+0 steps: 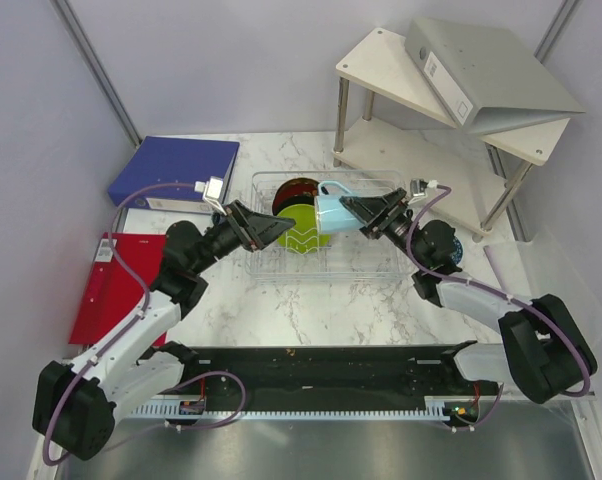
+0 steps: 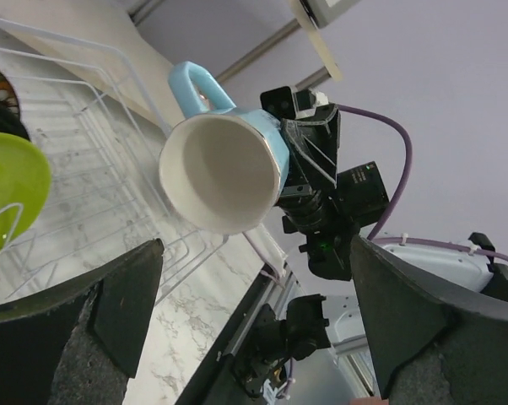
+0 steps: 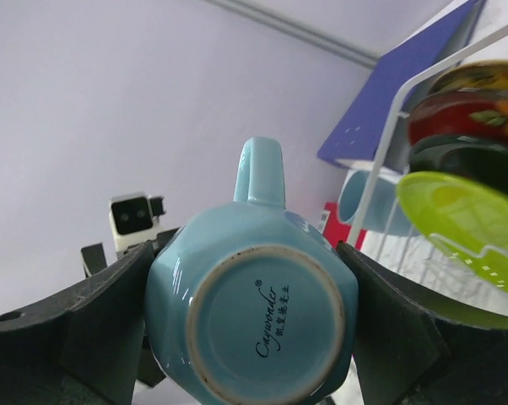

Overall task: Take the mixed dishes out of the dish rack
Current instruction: Place the cup at the center of the board.

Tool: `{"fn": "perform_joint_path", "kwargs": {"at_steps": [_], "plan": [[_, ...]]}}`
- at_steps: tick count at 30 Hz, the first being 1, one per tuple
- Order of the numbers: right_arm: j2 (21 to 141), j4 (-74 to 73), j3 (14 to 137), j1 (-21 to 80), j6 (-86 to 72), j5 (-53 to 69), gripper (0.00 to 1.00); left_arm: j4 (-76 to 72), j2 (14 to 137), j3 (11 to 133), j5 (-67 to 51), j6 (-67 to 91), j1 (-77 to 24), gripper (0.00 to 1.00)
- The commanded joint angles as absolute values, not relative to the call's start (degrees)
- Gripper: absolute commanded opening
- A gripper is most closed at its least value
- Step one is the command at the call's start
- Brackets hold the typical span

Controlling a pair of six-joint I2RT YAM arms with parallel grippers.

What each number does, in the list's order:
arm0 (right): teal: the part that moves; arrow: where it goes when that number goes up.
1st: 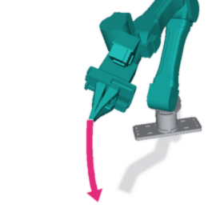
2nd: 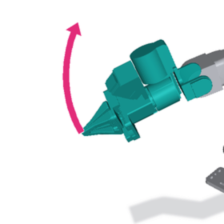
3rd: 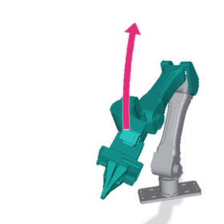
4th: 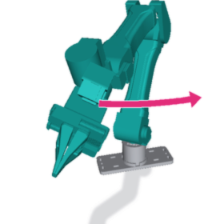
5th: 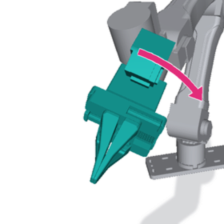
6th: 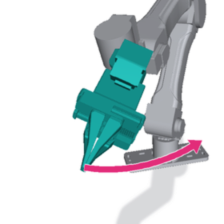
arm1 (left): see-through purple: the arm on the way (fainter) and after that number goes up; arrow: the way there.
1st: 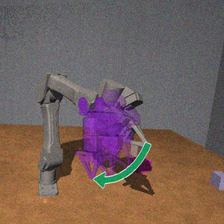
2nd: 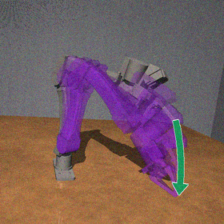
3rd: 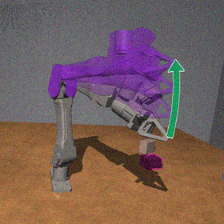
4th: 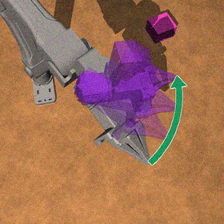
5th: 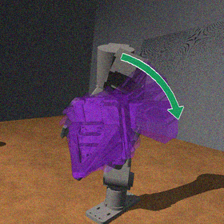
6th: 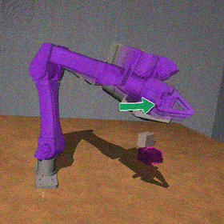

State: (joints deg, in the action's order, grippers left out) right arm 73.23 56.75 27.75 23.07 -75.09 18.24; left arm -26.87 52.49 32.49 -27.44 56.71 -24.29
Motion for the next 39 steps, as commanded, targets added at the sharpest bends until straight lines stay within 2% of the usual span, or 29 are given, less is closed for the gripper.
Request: {"fn": "perform_joint_path", "kwargs": {"at_steps": [1, 7, 10, 13, 14, 16, 17, 18, 20, 21, 22, 23, 24, 27, 29, 34, 36, 39], "plan": [[72.7, 67.4, 32.2, 28.4, -75.2, 20.2, 0.0, -36.0, 55.1, 33.4, -29.8, 58.4, -28.6, 0.97], [76.3, 67.1, 35.3, 32.4, -73.7, 19.8, 0.0, -36.0, 58.1, 35.9, -27.9, 56.3, -32.6, 0.95], [77.3, 65.5, 36.6, 34.5, -72.2, 19.3, 0.0, -36.5, 58.4, 35.9, -27.7, 56.0, -33.4, 0.89], [77.5, 62.8, 36.5, 35.7, -70.4, 18.5, 0.0, -36.7, 58.4, 35.9, -27.9, 55.6, -33.9, 0.62], [77.3, 62.3, 36.4, 35.8, -70.1, 18.5, 0.0, -36.7, 58.3, 35.9, -28.0, 55.5, -33.9, 0.36], [76.9, 60.0, 35.9, 35.9, -69.4, 17.8, 0.0, -34.9, 57.9, 35.9, -27.7, 55.0, -33.9, 0.06], [76.0, 58.5, 35.9, 35.7, -68.2, 17.5, 0.0, -33.7, 57.4, 36.3, -27.1, 54.6, -33.9, 0.02], [75.5, 55.2, 35.9, 35.7, -67.0, 17.4, 0.0, -32.2, 57.1, 36.6, -26.8, 54.1, -33.9, 0.02], [73.9, 50.4, 37.5, 35.8, -63.2, 17.6, 0.39, -25.5, 55.7, 38.1, -25.3, 51.9, -33.9, 0.02], [73.2, 43.2, 39.6, 35.9, -61.3, 17.3, 0.6, -22.4, 55.0, 38.9, -24.3, 50.9, -33.9, 0.02], [72.4, 37.6, 41.3, 35.8, -59.3, 16.3, 0.97, -18.5, 54.4, 41.5, -22.8, 47.8, -33.9, 0.02], [70.9, 30.6, 43.5, 35.9, -56.5, 11.6, 0.98, -6.7, 53.9, 43.5, -18.5, 45.7, -33.8, 0.02], [70.4, 12.8, 49.8, 36.3, -50.2, 6.6, 0.98, -0.5, 53.9, 45.9, -15.2, 43.6, -33.8, 0.02], [71.3, -10.7, 59.9, 36.5, -41.0, -11.1, 0.98, 20.8, 55.5, 55.0, -2.9, 36.8, -32.9, 0.02], [70.4, -15.3, 61.7, 36.6, -39.0, -19.1, 0.98, 27.3, 55.4, 59.9, 6.2, 34.5, -31.3, 0.02], [66.5, -20.0, 61.3, 36.6, -36.3, -25.9, 0.98, 44.1, 56.7, 72.7, 19.4, 30.0, -25.2, 0.02], [65.6, -19.7, 59.8, 36.5, -35.9, -25.8, 0.98, 45.5, 56.6, 74.8, 19.5, 29.0, -24.2, 0.02], [65.0, -17.1, 57.3, 36.4, -35.9, -22.7, 0.98, 39.7, 52.9, 72.0, 13.1, 28.4, -24.2, 0.02]]}}
